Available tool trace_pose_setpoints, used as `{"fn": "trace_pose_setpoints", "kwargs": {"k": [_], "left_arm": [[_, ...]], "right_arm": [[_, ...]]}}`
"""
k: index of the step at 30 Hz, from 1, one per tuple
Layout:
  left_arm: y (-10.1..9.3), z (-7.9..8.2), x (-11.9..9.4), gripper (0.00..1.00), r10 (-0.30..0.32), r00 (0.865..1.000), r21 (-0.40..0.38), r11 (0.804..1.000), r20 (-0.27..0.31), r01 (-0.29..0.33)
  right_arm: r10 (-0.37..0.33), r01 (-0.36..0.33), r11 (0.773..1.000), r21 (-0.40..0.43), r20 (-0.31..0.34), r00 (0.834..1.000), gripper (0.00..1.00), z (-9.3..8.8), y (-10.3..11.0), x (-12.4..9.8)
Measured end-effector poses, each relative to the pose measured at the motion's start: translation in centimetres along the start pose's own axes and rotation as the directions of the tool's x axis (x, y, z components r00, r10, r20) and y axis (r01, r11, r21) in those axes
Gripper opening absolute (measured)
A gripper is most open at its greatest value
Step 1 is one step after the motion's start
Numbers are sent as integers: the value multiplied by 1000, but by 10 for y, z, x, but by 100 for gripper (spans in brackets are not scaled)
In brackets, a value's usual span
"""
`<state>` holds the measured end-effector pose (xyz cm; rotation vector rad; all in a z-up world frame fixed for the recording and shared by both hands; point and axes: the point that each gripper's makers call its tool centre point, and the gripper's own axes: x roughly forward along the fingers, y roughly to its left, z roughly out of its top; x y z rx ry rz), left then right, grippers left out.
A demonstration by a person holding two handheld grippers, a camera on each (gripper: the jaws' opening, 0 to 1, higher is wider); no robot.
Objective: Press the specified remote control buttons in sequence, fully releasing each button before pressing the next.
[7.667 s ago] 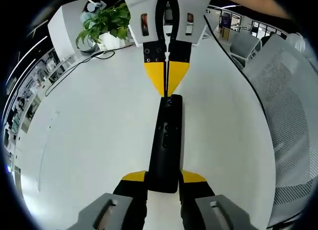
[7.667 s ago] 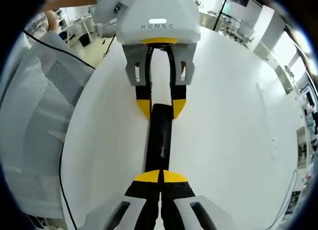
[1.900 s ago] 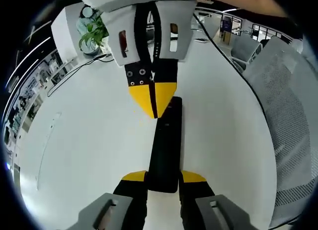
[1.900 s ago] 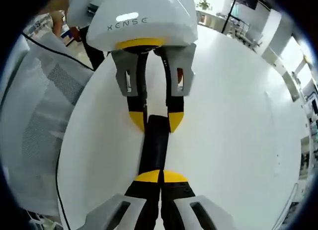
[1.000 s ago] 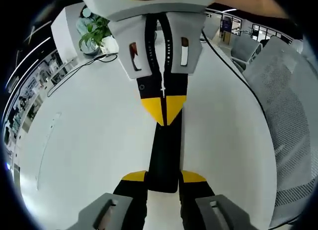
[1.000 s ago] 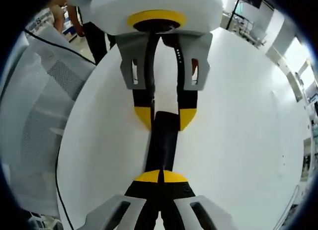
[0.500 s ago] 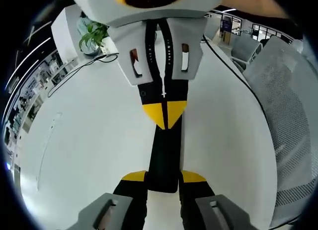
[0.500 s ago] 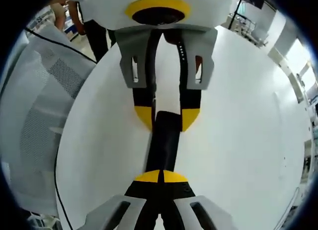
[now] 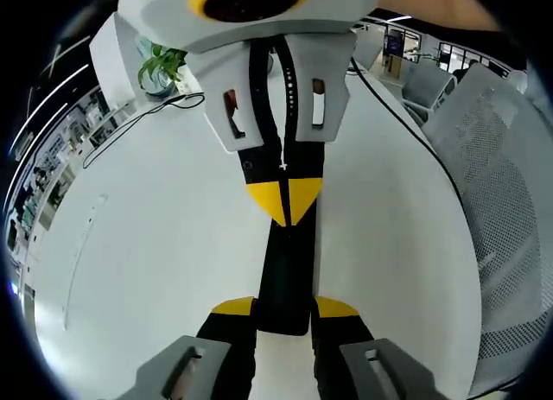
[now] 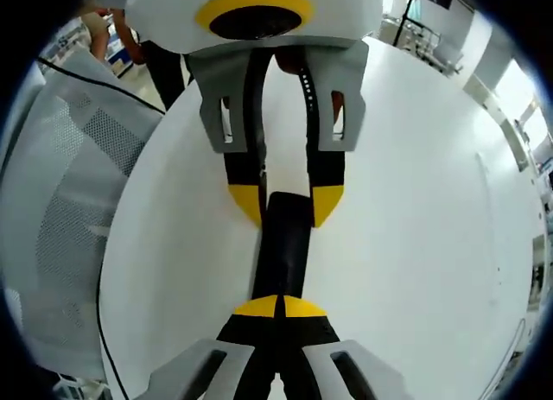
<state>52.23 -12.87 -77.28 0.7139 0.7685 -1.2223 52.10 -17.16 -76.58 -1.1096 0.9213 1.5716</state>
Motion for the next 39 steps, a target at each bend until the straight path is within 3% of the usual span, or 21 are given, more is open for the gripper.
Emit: {"fn": "trace_pose_setpoints", "kwargs": {"k": [11,19,26,39], "left_arm": [[0,0,0,23,2,1000,0,1000,-2,-2],[0,0,0,23,2,1000,0,1000,-2,-2],[0,0,1,23,4,1000,2,1000,-6,-4],[-1,0,0,23,6,1000,-1,1000,-9,-6]], "right_arm": [[-9,9,1000,-3,10,1000,0,0,0,0],[-25,25,1000,0,39,999,0,2,-3,-13],[-41,41,999,-2,35,999,0,2,-4,-23],[-40,41,999,-16,21,999,0,3,6,-21]]}}
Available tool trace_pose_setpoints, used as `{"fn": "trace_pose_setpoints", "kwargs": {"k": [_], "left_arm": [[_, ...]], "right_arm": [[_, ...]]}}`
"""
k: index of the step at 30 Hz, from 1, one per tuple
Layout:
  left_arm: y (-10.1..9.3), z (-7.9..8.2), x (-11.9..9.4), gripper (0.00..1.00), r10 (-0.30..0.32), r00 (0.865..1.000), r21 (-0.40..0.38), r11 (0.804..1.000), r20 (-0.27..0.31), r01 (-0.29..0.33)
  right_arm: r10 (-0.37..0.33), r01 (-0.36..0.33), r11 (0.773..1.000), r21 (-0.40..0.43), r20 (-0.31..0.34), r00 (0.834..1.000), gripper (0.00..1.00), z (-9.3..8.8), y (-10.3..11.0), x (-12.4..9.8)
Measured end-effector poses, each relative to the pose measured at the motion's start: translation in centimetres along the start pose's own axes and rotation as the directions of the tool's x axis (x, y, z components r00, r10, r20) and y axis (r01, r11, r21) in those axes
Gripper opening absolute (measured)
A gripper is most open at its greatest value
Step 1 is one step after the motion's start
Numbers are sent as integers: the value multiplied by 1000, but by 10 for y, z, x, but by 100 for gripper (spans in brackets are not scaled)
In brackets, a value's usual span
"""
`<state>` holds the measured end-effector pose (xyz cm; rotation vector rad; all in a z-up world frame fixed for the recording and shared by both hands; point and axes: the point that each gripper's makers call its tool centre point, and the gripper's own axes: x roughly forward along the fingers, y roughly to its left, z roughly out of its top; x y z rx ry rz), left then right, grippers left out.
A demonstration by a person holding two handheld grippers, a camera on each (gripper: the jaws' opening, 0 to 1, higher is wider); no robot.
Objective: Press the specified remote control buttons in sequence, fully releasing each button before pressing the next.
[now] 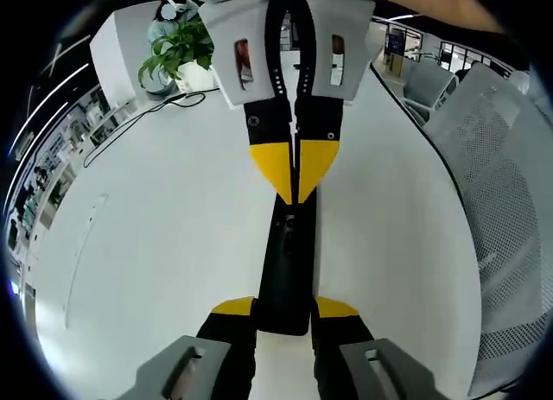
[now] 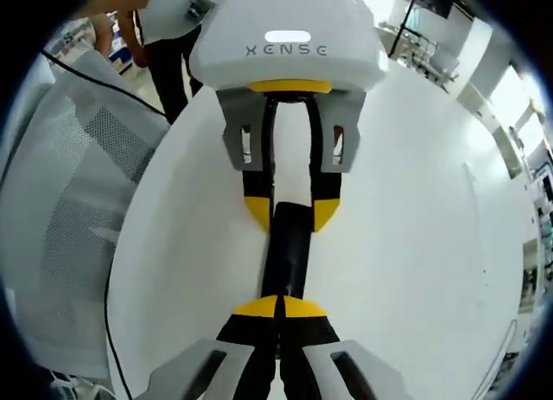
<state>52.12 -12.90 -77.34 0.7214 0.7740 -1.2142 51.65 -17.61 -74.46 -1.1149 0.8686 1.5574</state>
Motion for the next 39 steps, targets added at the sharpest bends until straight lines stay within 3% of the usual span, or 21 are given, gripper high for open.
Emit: {"fn": "trace_pose_setpoints", "kwargs": {"k": [39], "left_arm": [[0,2,1,23,-5,1000,2,1000,7,5]], "right_arm": [[38,-38,999,-7,-21,999,0,-4,13,21]]}}
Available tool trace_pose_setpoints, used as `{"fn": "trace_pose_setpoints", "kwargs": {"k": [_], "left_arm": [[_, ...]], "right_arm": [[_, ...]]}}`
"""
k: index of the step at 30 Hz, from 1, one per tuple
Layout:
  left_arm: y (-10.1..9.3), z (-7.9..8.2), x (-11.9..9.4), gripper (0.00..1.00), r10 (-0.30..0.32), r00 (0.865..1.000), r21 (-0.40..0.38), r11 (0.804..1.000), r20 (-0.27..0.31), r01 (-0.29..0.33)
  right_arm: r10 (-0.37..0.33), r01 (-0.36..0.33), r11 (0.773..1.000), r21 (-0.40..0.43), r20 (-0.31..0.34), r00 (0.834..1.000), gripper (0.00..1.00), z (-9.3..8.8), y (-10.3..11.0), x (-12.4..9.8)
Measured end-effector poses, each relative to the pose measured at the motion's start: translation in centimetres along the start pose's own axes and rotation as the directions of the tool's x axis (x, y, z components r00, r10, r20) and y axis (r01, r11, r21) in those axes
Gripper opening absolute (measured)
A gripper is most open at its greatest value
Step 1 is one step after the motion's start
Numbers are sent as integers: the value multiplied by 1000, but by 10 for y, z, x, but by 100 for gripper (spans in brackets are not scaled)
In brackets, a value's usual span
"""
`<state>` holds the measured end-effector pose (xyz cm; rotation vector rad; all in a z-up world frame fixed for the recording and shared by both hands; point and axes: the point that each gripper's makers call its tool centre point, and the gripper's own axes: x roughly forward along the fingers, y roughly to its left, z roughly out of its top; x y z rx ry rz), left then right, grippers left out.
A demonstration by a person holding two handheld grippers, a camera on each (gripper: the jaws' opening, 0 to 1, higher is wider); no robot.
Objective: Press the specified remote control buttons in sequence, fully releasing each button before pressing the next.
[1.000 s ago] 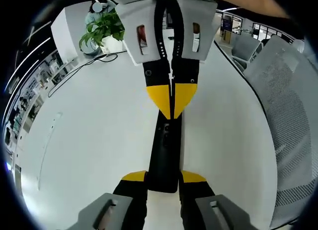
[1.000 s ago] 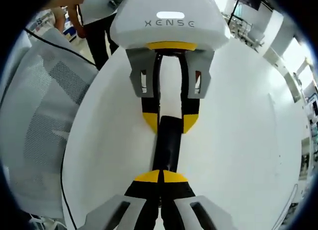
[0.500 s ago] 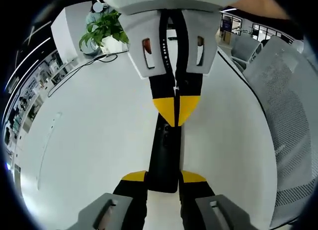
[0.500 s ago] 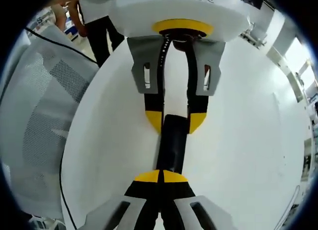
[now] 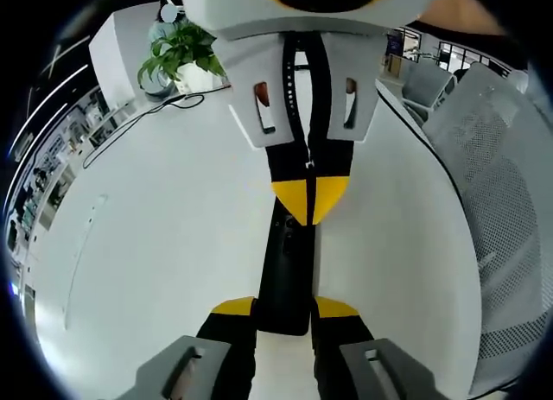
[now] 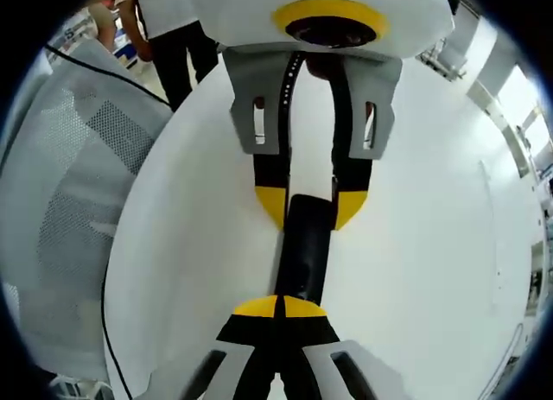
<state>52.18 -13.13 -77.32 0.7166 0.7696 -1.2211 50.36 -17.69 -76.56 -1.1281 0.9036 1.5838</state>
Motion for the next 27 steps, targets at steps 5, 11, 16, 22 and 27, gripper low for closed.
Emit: {"fn": "trace_pose_setpoints", "kwargs": {"k": [5,11,16,22,27], "left_arm": [[0,0,0,23,1,1000,4,1000,-1,-1],[0,0,1,23,-1,1000,2,1000,3,1],[-1,0,0,23,1,1000,6,1000,3,-1],[-1,0,0,23,1,1000,7,1000,2,-1],[-1,-1,-1,23,4,1000,10,1000,0,-4]], "right_arm": [[9,-9,1000,4,-3,1000,0,0,0,1],[15,-15,1000,19,12,1000,0,0,0,1],[15,-15,1000,24,16,1000,0,0,-1,2],[9,-9,1000,17,2,1000,0,1,-1,2],[-7,7,1000,7,7,1000,0,1,-2,-3]]}}
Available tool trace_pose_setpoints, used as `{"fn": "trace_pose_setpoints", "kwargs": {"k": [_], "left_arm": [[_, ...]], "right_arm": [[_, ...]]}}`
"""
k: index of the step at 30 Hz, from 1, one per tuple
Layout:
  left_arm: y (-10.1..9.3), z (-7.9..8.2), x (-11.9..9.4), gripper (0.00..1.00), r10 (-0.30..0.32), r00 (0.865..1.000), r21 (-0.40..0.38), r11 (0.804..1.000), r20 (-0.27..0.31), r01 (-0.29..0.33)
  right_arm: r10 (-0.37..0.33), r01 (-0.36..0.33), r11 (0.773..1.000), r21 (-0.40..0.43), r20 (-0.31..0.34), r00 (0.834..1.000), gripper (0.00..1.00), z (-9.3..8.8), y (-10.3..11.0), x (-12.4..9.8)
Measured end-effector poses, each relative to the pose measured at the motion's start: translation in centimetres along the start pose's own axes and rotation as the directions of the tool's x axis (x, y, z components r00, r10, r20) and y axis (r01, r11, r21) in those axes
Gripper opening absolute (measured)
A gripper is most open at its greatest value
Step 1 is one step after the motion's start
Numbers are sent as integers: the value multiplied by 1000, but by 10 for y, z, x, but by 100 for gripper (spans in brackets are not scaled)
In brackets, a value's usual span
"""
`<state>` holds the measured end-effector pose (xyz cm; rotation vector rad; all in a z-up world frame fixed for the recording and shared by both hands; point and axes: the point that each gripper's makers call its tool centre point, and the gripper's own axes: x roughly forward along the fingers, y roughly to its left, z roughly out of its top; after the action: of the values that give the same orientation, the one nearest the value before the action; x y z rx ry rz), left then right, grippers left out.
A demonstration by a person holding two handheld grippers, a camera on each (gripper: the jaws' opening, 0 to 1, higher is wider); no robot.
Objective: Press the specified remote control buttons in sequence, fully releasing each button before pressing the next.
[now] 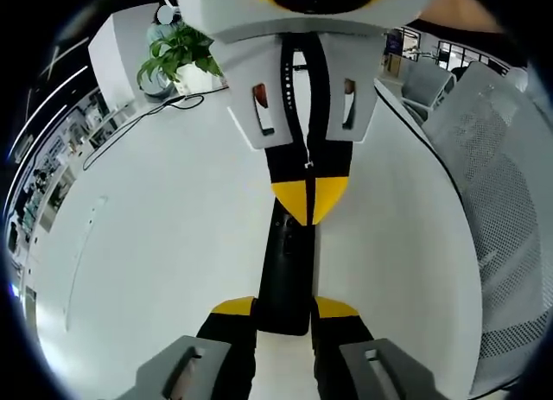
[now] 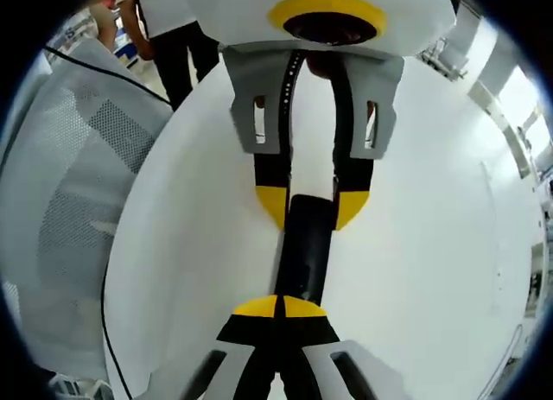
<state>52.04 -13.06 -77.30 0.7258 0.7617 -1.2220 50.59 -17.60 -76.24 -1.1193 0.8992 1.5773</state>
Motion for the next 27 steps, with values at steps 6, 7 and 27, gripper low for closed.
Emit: {"fn": "trace_pose_setpoints", "kwargs": {"k": [6,7,27], "left_arm": [[1,0,0,23,0,1000,0,1000,0,0],[1,0,0,23,0,1000,1,1000,-1,0],[2,0,0,23,-1,1000,0,1000,0,1]], "right_arm": [[-35,34,999,20,20,999,0,2,-10,-16],[-36,35,999,25,27,999,0,3,-11,-19],[-55,54,998,19,46,997,0,13,-17,-24]]}}
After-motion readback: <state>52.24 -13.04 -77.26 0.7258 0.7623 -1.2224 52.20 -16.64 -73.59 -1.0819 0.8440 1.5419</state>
